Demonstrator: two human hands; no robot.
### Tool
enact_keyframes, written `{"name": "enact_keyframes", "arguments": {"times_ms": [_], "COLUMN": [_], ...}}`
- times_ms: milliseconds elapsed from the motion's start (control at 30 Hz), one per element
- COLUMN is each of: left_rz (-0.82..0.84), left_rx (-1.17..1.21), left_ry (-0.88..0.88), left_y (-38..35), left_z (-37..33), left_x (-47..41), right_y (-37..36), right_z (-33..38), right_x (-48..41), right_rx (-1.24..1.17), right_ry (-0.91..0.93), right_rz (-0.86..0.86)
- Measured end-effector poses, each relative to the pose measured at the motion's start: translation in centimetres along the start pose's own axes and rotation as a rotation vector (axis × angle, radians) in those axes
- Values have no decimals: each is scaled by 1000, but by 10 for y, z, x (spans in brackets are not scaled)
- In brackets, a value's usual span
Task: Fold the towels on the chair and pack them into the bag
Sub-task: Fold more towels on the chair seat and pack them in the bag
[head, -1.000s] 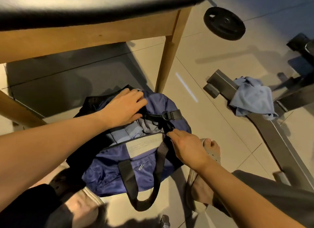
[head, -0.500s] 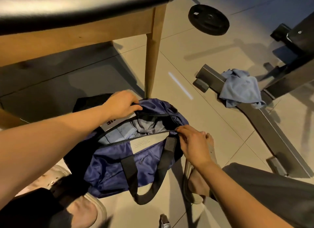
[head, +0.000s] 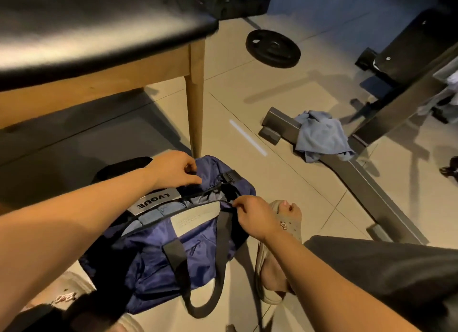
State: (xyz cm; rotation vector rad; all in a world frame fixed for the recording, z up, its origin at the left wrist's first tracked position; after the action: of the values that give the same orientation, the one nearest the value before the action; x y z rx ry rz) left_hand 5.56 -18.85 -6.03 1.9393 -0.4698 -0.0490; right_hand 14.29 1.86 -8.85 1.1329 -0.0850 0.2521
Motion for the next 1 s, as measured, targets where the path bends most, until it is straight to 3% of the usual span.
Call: {"name": "enact_keyframes", "arguments": {"times_ms": [100,333,700,1000], "left_rz": [-52,-117,-397,-523], "left_rx": [-4,90,115,177], "left_ry": [-27,-133,-304,-464], "left_y": [9,44,214,287], "left_z": [-18,-109,-303,-468], "left_x": [-11,-62,-101,-126], "right_y": [18,94,356,568], "right_z": [-1,-29,-54,-93], "right_x": [-10,-43,-40,39], "right_rx": [-86,-203,-263,-164], "right_ry": [-38,-130,-87,-80], "right_rz": [32,-75,-522,-1007]}}
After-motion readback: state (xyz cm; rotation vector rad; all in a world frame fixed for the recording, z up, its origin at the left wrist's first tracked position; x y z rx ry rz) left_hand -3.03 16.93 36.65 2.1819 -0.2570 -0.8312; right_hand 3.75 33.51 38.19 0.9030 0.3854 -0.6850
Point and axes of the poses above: each hand's wrist, its own x-axis away from the middle knuckle, its own y-axis out of the back of the hand, z = x × y, the point moved 9 cm from there along -x, towards the middle knuckle, and after that the axes turned 5 degrees about -z, right-handed, at the moved point
